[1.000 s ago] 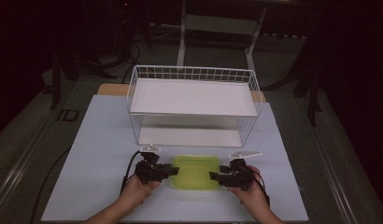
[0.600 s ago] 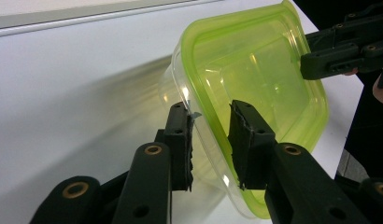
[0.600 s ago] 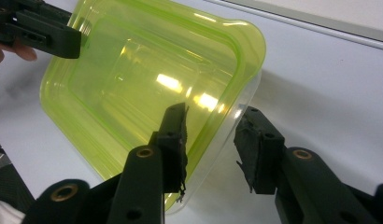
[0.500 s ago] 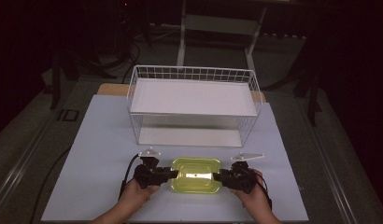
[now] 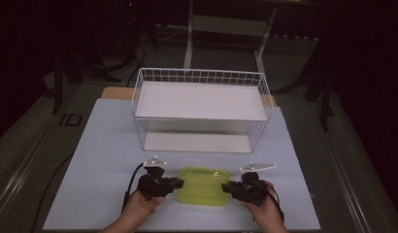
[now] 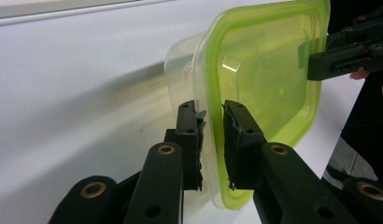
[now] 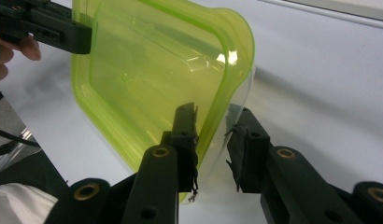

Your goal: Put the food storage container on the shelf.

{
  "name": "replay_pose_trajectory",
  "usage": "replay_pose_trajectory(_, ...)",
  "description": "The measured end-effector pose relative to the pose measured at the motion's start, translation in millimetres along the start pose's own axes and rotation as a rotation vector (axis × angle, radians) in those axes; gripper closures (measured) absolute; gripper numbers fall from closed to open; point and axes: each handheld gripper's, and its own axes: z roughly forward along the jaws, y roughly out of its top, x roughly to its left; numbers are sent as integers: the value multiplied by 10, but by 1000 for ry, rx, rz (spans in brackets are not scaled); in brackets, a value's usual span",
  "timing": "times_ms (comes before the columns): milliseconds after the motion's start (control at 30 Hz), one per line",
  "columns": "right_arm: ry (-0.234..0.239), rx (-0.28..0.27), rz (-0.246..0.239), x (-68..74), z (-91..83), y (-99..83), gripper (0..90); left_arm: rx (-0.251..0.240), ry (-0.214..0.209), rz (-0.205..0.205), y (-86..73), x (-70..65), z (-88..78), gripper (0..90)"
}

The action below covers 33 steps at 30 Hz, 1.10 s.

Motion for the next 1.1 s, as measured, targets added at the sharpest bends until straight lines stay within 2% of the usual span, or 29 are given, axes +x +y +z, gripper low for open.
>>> replay_pose_trajectory(133, -9, -9, -4, 12, -9, 13, 765, -17, 17, 10, 0, -24, -37, 802)
replay_pose_trajectory(333, -12, -29, -15, 40, -38, 79, 772, -44, 16, 15, 56, -14, -100, 805)
replay_pose_trajectory(433, -18, -77, -31, 56, -120, 221, 784, -80, 8, 10, 156, -3, -172, 805)
replay_pose_trajectory(467, -18, -77, -31, 56, -120, 221, 784, -80, 8, 10, 156, -3, -172, 805)
replay_pose_trajectory(500, -21, -102, -39, 66, -163, 305, 788, -99, 8, 13, 219, 4, -212, 805)
replay_pose_trajectory(533, -21, -102, -39, 66, -163, 305, 788, -99, 8, 13, 219, 4, -212, 805)
replay_pose_trajectory(567, -26, -126, -56, 74, -197, 398, 789, -114, 14, 31, 294, 7, -258, 805)
replay_pose_trajectory(733, -35, -149, -71, 74, -215, 537, 790, -130, 40, 47, 434, 13, -313, 806)
replay_pose_trajectory(767, -38, -154, -65, 53, -203, 605, 789, -132, 47, 47, 504, 40, -319, 806)
replay_pose_trajectory(867, -33, -153, -56, 26, -180, 652, 790, -133, 50, 44, 549, 74, -310, 807)
replay_pose_trajectory(1100, -56, -141, -32, -106, -22, 800, 789, -130, 53, 26, 684, 271, -169, 807)
